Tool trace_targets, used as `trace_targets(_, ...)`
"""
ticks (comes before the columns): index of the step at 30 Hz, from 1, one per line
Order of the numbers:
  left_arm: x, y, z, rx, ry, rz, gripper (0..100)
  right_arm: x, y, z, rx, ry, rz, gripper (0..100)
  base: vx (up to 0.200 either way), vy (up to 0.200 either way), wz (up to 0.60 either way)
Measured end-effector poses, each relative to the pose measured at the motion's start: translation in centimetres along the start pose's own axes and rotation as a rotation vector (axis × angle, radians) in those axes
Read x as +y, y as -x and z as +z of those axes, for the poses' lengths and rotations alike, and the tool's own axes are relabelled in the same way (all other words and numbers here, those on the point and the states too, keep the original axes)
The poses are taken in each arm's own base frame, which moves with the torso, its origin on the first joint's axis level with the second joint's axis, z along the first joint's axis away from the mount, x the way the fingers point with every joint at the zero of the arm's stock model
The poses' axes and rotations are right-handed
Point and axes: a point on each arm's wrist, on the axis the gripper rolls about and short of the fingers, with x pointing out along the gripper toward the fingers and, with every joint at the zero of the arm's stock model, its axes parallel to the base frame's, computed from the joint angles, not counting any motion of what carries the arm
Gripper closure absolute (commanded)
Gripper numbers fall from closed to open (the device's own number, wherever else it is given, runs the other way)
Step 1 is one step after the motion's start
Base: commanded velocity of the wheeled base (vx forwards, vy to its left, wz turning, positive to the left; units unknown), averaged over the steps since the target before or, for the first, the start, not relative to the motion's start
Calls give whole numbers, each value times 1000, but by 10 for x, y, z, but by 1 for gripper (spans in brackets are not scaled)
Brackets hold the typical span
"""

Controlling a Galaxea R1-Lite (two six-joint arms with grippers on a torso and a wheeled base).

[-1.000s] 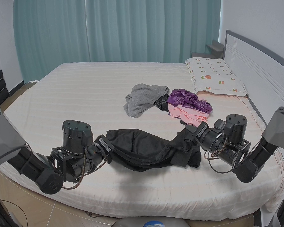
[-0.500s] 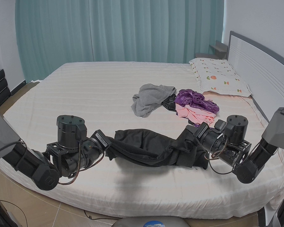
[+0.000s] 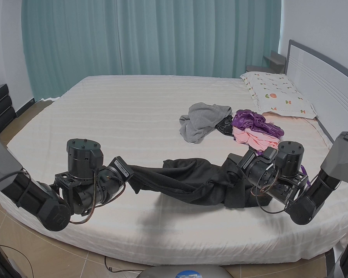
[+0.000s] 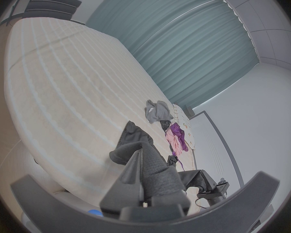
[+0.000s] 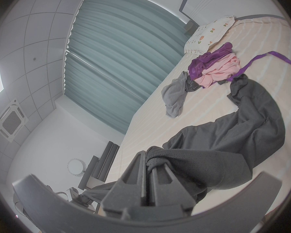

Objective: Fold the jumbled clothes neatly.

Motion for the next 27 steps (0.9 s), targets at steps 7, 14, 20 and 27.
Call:
trace_targets(7,1,0,1,-2,1,2,100,0,0,0,0,1,3,100,0,200,0)
trace_targets(14,1,0,2,-5,2,3,100,1,1,0,-15,2,23,100,0,200,0)
trace_targets(20,2,0,6,-18,6,6,100,1,2,0,-17,3,25,100,0,200,0)
trace_targets(27,2,-1,9,-29,10,6,100,2,3,0,-18,3,28,100,0,200,0)
